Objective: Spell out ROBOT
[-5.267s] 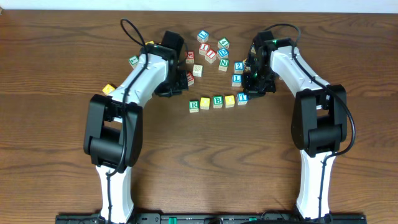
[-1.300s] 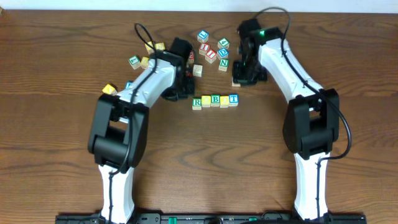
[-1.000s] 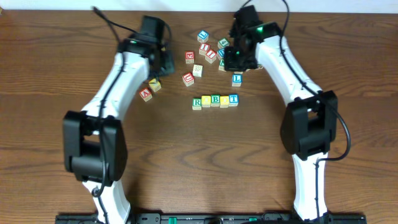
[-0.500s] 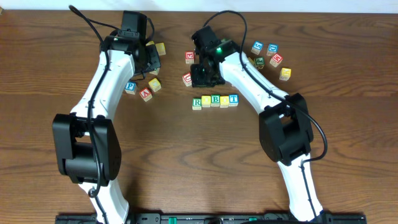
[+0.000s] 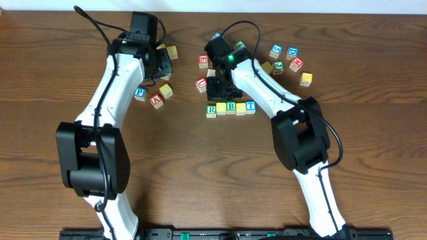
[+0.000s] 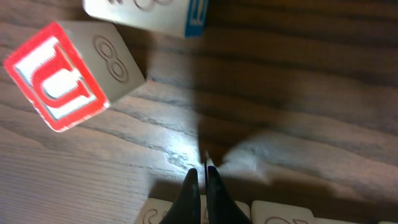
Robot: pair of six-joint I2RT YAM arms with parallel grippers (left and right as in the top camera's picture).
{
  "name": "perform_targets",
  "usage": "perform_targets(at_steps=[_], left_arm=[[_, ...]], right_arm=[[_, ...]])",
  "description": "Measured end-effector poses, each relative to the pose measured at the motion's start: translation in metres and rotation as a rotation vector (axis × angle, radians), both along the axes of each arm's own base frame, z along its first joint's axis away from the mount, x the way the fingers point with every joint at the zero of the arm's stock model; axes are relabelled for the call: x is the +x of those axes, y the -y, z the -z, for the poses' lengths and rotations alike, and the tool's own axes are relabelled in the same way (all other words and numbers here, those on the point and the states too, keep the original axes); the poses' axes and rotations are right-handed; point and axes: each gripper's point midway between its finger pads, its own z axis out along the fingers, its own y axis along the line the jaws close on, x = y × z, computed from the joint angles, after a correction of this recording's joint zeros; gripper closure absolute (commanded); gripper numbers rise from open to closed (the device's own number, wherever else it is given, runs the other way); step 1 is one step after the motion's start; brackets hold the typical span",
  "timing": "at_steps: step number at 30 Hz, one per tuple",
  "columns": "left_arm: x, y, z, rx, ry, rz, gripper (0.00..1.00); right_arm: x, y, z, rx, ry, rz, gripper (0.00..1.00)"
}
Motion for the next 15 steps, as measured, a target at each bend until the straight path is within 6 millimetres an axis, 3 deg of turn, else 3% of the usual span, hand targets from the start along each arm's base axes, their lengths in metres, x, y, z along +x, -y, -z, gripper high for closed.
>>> perform_targets(at_steps=[15], left_arm=[[0.0001, 0.0001, 0.0, 0.0, 0.0, 0.0, 0.93]], right_arm=[[-0.0081, 0.0041, 0.0015, -0.016, -0.034, -0.001, 0.99]])
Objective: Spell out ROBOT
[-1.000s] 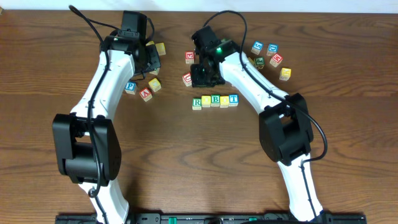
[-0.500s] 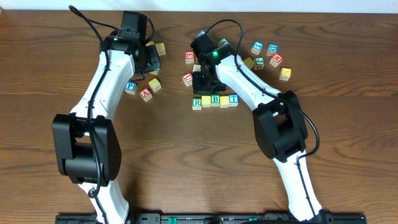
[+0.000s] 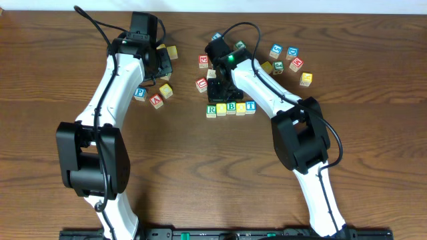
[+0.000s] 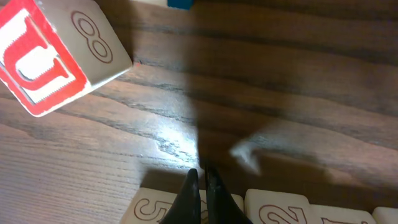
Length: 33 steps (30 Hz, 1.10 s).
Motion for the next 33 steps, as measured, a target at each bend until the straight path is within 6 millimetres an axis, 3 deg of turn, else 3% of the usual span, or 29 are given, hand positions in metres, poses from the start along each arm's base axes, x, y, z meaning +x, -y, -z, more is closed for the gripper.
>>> perform_targets(at_steps=[17, 25, 33], left_arm=[[0.002, 0.0, -0.001, -0.001, 0.007, 0.0, 0.92], [0.002, 0.0, -0.001, -0.001, 0.007, 0.0, 0.92], [0.002, 0.0, -0.001, 0.0, 0.007, 0.0, 0.92]], right_arm=[[-0.003, 0.001, 0.0, -0.004, -0.013, -0.001, 0.99], [0.017, -0.006, -0.003, 0.037, 0.064, 0.006, 0.99], [0.023, 0.021, -0.001, 0.006, 0.036, 0.056, 0.99]])
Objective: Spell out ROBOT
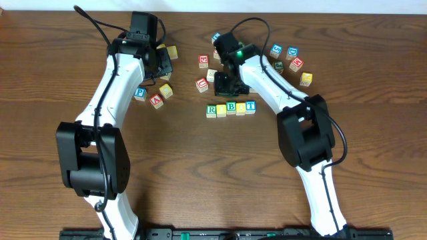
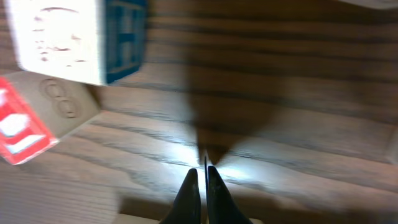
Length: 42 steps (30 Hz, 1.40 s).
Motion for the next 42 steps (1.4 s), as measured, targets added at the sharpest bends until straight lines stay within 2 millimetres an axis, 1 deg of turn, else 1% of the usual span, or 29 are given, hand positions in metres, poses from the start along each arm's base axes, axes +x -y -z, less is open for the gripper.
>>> perform_targets(at_steps=[3, 13, 33, 37, 42], left_arm=[[0.0, 0.0, 0.0, 0.0, 0.0, 0.0, 0.92], [0.0, 0.0, 0.0, 0.0, 0.0, 0.0, 0.92], [0.0, 0.0, 0.0, 0.0, 0.0, 0.0, 0.92], [0.0, 0.0, 0.0, 0.0, 0.0, 0.0, 0.92], [0.0, 0.0, 0.0, 0.0, 0.0, 0.0, 0.92]], right_arm=[[-0.004, 0.004, 0.001, -0.015, -0.016, 0.003, 0.99], [-0.015, 0.008, 0.003, -0.039, -0.058, -0.002, 0.99], [-0.022, 0.01, 0.003, -0.053, -0.085, -0.005, 0.99], [-0.021, 0.009, 0.003, -0.05, -0.078, -0.005, 0.99], [-0.011, 0.011, 0.003, -0.037, -0.049, 0.008, 0.99]])
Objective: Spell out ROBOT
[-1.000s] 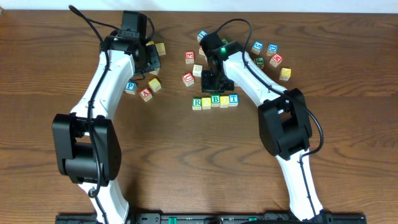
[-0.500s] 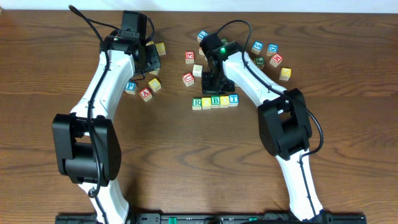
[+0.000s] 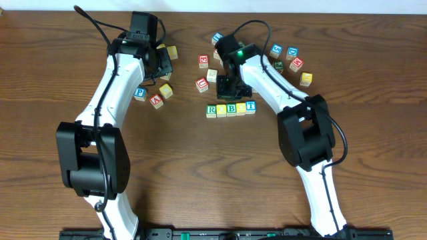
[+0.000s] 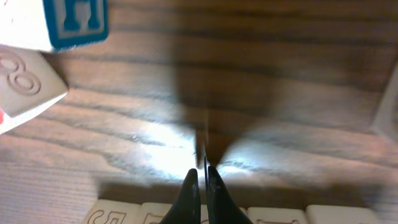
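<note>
A row of letter blocks (image 3: 231, 107) lies mid-table, from the green R (image 3: 211, 109) to the blue T (image 3: 250, 106); the overhead view reads R, a yellow block, B, a yellow block, T. My right gripper (image 3: 227, 85) hangs just behind the row, shut with nothing in it. In the right wrist view its fingers (image 4: 199, 180) touch each other above the tops of the row blocks (image 4: 168, 214). My left gripper (image 3: 163, 65) stays at the far left by a yellow block (image 3: 171, 51); its jaws cannot be made out.
Loose blocks lie behind the row: a red one (image 3: 201, 85), a cream one (image 3: 212, 75), another red (image 3: 203, 61). A blue-faced block (image 4: 74, 22) and a block marked 8 (image 4: 25, 87) sit left of my fingers. More blocks lie at the right (image 3: 296, 64) and left (image 3: 156, 101).
My right gripper has shifted a little toward the row, whose block tops now show at the bottom of the wrist view. It stays shut. The left arm and all blocks are unchanged.
My right gripper was shut just behind the left end of the row, then a little closer to it. After that it stood farther back and to the right, among the loose blocks. Now it is near the row again. No block has moved.
</note>
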Robot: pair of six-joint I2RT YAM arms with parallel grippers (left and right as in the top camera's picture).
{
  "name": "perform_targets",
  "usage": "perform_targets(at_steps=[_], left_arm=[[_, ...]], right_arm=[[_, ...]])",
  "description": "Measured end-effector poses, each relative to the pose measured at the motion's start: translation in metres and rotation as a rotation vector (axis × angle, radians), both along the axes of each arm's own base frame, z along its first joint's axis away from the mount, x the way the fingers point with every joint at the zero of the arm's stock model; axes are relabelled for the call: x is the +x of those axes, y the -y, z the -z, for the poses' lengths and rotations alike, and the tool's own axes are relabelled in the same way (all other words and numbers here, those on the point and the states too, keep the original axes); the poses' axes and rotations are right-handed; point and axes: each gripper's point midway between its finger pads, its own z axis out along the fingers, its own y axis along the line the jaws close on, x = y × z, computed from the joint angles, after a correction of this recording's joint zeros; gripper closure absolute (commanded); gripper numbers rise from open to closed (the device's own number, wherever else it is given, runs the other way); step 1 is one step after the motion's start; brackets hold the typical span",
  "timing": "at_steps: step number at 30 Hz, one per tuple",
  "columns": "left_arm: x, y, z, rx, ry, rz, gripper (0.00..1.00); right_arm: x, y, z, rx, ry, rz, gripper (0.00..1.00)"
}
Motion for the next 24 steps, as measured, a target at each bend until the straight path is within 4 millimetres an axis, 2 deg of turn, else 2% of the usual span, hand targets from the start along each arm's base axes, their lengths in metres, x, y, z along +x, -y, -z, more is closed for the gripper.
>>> perform_targets(at_steps=[3, 10, 24], left_arm=[[0.0, 0.0, 0.0, 0.0, 0.0, 0.0, 0.92], [0.0, 0.0, 0.0, 0.0, 0.0, 0.0, 0.92], [0.0, 0.0, 0.0, 0.0, 0.0, 0.0, 0.92]], right_arm=[[0.006, 0.01, 0.0, 0.0, 0.001, 0.022, 0.99], [0.009, 0.048, 0.002, -0.042, -0.042, 0.084, 0.99], [0.0, 0.06, 0.003, -0.11, -0.07, 0.078, 0.99]])
